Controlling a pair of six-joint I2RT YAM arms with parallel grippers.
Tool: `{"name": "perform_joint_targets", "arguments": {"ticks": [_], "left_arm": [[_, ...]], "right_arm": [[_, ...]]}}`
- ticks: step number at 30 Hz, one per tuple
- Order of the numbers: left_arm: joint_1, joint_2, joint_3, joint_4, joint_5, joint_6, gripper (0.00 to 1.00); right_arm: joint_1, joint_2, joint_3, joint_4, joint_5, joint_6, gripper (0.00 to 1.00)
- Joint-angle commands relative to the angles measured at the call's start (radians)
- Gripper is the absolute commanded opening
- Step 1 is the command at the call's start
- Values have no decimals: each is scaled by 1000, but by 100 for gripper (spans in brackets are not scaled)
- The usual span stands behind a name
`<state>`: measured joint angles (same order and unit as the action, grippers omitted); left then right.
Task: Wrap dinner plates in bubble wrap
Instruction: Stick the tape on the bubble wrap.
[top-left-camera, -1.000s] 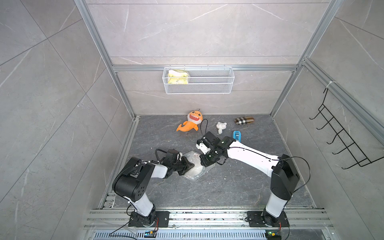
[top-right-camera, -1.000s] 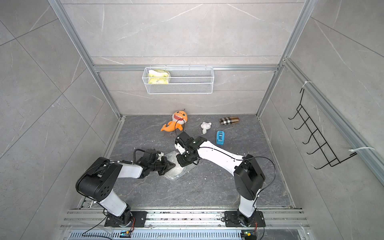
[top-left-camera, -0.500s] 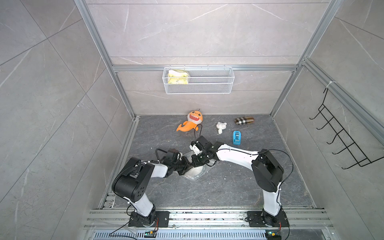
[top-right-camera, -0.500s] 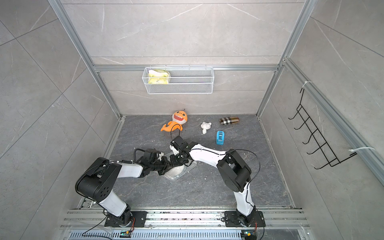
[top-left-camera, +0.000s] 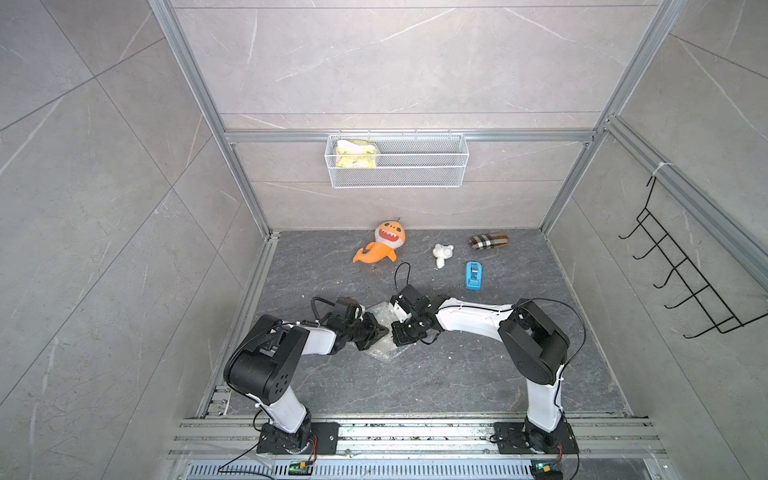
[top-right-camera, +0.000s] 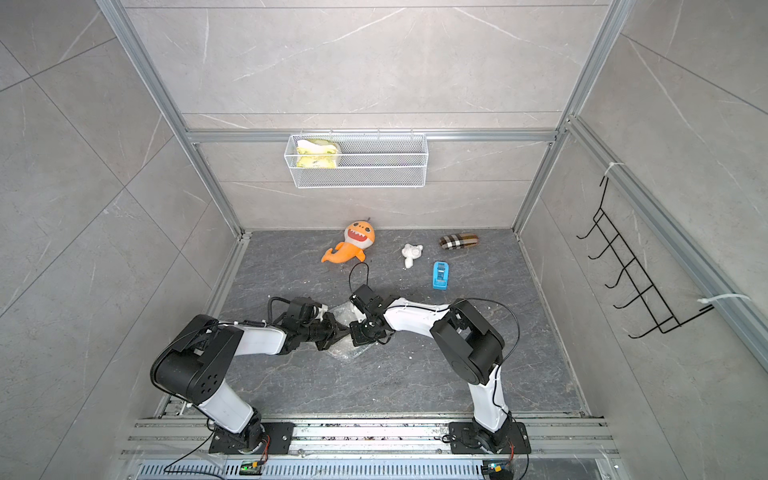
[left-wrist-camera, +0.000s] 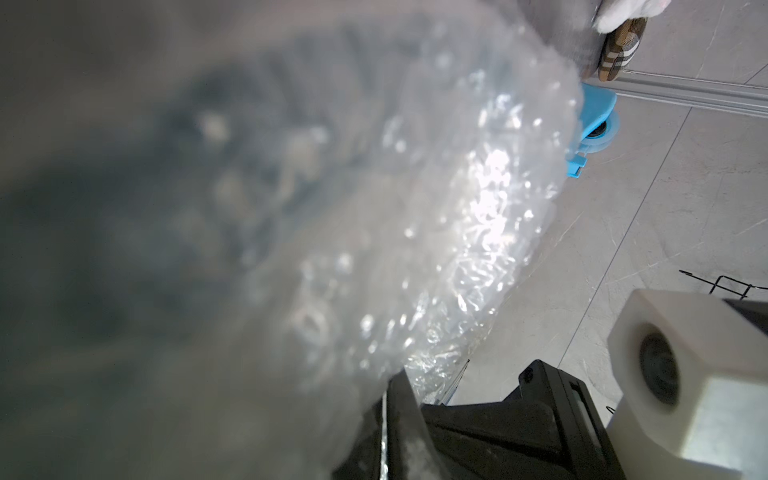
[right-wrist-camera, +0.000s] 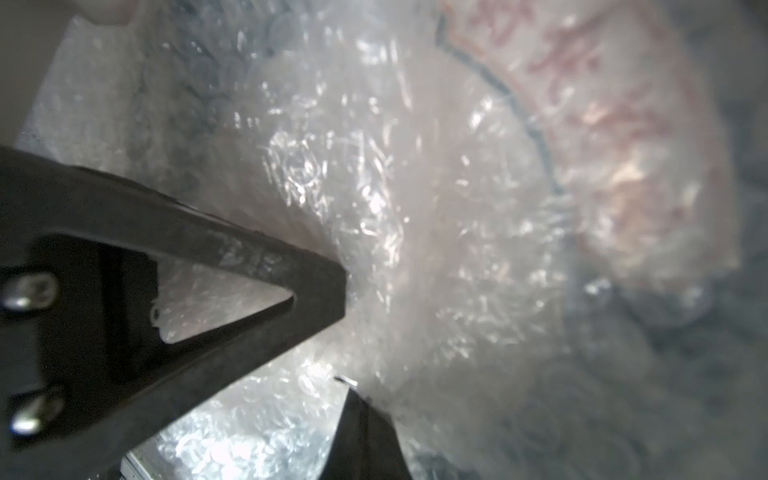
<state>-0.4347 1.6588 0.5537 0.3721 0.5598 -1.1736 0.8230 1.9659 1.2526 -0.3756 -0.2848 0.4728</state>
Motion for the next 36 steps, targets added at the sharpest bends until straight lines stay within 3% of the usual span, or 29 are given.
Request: {"name": "perform_joint_targets", "arguments": {"ticks": [1,12,22,36], "left_arm": [[-7,29,-28,-182,-73,9,10],[-7,36,-21,-194,-79,18,10],[-8,28,-23,-194,-79,13,10],[-7,11,-28,-206,-78,14,10]], "right_arm": [[-1,-4,-59,-108,43,-3,1],[-7,-144,37,-144,-33,-30,2],[-22,35,185,-82,-43,-25,2],[-25,49,-62,-46,80,-13,1]]}}
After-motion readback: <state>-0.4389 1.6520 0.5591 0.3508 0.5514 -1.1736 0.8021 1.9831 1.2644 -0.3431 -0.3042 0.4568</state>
